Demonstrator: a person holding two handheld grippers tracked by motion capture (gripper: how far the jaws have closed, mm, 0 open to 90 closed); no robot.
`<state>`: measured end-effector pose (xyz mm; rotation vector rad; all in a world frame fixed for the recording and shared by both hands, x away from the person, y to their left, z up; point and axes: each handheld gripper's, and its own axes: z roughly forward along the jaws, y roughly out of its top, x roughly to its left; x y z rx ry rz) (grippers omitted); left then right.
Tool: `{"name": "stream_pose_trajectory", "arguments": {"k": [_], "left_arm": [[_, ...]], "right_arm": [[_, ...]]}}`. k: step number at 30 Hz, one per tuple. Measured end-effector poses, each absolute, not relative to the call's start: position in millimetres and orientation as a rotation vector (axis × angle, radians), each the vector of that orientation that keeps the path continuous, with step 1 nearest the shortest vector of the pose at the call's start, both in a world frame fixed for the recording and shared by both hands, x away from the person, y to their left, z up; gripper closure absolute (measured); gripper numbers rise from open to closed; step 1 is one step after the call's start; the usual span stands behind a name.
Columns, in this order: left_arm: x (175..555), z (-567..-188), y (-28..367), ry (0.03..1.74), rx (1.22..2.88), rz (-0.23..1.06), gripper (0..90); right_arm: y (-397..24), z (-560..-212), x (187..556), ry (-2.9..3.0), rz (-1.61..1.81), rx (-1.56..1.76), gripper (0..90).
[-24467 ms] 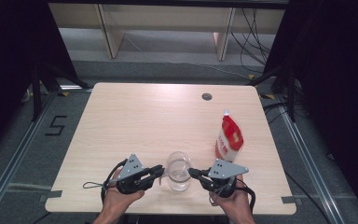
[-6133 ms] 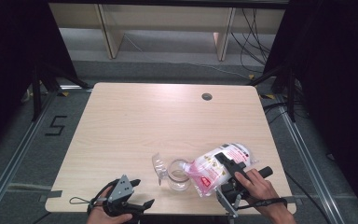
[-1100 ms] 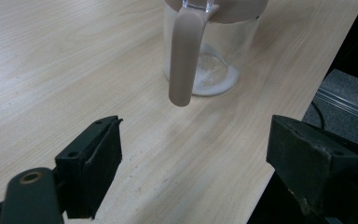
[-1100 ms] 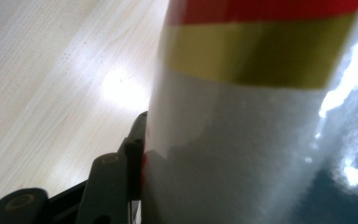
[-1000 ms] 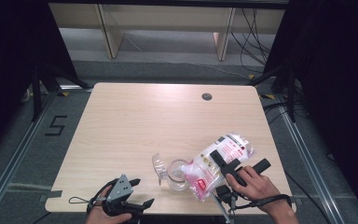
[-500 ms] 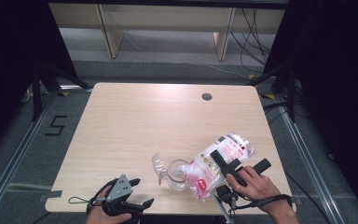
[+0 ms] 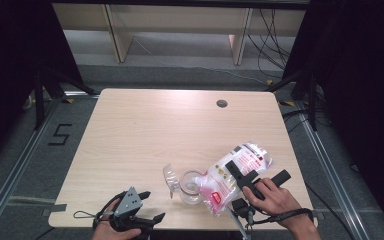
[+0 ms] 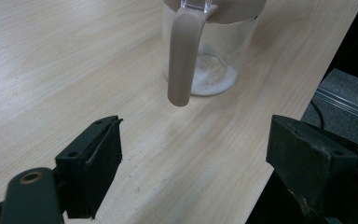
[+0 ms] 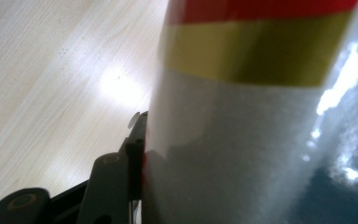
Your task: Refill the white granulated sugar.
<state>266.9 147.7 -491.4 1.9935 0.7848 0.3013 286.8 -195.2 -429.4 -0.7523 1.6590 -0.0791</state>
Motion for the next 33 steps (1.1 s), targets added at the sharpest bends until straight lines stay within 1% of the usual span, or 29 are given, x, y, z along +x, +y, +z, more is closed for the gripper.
{"name": "stream_pose_trajectory", "arguments": {"k": [33], "left_arm": [[267.1, -491.8, 147.7, 0.775, 1.999, 0.300, 17.9]], "right_arm": [[-195.6, -426.8, 284.8, 1.645, -0.088, -0.756, 54.3]]}}
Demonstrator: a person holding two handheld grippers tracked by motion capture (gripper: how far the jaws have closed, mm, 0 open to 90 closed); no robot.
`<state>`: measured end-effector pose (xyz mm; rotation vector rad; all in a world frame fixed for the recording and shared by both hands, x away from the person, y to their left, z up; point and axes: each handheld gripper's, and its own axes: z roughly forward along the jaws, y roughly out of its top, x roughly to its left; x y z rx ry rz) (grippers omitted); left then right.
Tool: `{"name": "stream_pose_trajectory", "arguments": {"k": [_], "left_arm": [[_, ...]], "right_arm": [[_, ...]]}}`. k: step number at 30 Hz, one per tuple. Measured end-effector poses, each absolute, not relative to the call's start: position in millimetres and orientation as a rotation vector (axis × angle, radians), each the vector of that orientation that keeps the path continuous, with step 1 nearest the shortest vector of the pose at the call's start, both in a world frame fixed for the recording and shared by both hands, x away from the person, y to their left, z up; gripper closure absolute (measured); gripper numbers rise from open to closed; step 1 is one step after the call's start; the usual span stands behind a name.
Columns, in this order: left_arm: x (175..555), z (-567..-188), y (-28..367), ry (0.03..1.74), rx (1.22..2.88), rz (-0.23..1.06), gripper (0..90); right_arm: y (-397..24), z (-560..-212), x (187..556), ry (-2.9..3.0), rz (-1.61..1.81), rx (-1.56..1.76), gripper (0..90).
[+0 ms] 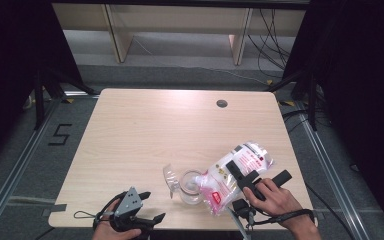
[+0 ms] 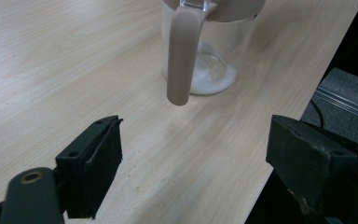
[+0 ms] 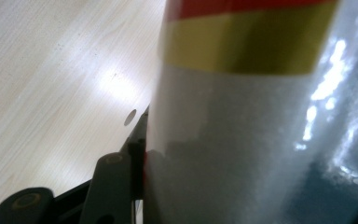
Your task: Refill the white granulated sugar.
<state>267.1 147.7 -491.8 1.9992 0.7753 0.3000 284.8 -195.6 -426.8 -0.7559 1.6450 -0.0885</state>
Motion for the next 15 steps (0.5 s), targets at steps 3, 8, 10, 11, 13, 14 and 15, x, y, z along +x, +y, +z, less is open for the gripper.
{"name": "stream_pose_trajectory", "arguments": {"k": [3, 8, 10, 11, 13, 14, 15], "left_arm": [[267.0, -491.8, 147.7, 0.773, 2.000, 0.300, 17.8], [267.0, -491.9, 147.6, 0.775, 1.999, 0.299, 17.9], [267.0, -491.9, 147.6, 0.774, 1.999, 0.300, 17.8], [267.1, -491.9, 147.8, 0.773, 2.003, 0.303, 17.8], [267.3, -491.8, 147.9, 0.772, 2.006, 0.304, 17.8], [267.3, -491.9, 147.8, 0.773, 2.005, 0.304, 17.8], [267.2, -491.9, 147.7, 0.773, 2.005, 0.304, 17.8]], "right_arm": [[-195.8, -426.5, 284.9, 1.643, -0.091, -0.755, 54.4], [-196.4, -426.2, 284.7, 1.641, -0.091, -0.753, 54.5], [-196.5, -426.0, 284.6, 1.642, -0.090, -0.754, 54.6], [-196.5, -425.6, 284.7, 1.639, -0.090, -0.755, 54.6], [-196.9, -424.8, 284.7, 1.641, -0.091, -0.753, 54.7], [-197.2, -424.5, 284.6, 1.639, -0.093, -0.751, 54.7], [-197.3, -424.0, 284.5, 1.641, -0.095, -0.751, 54.7]]}}
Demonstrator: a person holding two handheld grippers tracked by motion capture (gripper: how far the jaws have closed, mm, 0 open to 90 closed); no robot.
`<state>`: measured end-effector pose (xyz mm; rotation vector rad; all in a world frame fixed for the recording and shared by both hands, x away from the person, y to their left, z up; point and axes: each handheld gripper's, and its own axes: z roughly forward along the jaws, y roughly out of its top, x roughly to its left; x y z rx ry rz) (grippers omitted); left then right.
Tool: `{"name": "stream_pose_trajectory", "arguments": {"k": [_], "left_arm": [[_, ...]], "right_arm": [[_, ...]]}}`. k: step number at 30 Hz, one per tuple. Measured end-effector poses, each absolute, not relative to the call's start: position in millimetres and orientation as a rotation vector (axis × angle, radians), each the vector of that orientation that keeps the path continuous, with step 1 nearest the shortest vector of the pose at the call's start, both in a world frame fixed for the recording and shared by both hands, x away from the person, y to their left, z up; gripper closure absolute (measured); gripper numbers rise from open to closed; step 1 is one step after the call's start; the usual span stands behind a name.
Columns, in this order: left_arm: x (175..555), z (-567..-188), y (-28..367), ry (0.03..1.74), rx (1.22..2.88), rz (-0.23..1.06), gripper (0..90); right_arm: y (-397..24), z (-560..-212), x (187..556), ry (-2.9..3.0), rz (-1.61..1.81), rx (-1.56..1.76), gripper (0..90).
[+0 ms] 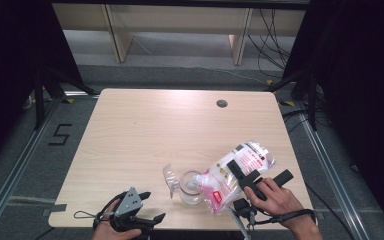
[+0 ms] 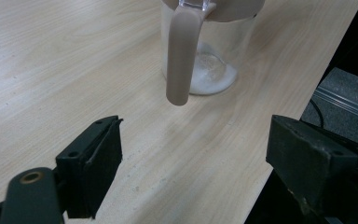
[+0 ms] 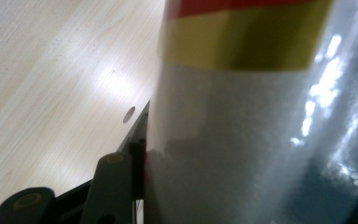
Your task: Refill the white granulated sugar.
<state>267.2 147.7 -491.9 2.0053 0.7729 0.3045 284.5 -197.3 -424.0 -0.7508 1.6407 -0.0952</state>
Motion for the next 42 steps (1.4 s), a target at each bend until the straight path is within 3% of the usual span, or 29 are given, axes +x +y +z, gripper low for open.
{"name": "stream_pose_trajectory", "arguments": {"k": [42], "left_arm": [[266.1, -492.6, 146.2, 0.781, 1.995, 0.295, 17.8]], "right_arm": [[-195.4, -423.5, 283.3, 1.657, -0.120, -0.770, 55.9]]}}
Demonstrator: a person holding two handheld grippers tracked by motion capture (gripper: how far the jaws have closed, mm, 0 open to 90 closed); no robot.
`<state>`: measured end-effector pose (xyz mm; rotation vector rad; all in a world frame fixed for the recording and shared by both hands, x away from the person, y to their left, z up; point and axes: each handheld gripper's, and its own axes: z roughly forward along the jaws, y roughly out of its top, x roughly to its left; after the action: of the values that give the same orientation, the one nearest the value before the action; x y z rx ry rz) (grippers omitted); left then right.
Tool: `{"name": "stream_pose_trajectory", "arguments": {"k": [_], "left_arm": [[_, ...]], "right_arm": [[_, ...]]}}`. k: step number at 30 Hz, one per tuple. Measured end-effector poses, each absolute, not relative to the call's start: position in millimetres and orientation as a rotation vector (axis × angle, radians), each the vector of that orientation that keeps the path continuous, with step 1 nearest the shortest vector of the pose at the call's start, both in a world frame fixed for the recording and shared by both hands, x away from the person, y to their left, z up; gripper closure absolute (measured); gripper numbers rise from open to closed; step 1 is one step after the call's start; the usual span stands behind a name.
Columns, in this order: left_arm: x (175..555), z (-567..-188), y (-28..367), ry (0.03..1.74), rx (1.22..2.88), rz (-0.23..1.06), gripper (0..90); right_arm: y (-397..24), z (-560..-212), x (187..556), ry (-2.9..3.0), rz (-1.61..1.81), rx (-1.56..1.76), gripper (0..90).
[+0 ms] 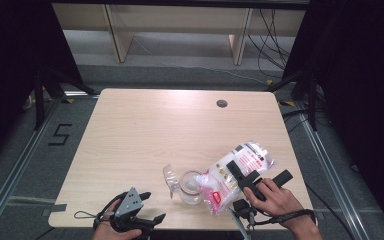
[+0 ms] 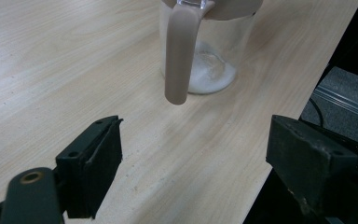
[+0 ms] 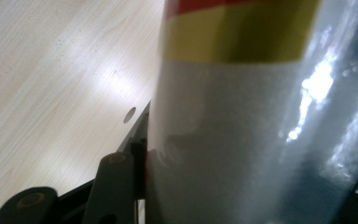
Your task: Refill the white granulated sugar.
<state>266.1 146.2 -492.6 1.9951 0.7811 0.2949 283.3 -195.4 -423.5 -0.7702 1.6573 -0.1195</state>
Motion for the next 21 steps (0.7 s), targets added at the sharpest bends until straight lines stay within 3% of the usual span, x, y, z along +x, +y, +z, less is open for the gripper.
{"name": "stream_pose_trajectory", "arguments": {"k": [21], "left_arm": [[266.0, -492.6, 146.2, 0.781, 1.994, 0.294, 17.9]], "right_arm": [[-192.9, -424.4, 279.4, 1.643, -0.117, -0.786, 58.2]]}}
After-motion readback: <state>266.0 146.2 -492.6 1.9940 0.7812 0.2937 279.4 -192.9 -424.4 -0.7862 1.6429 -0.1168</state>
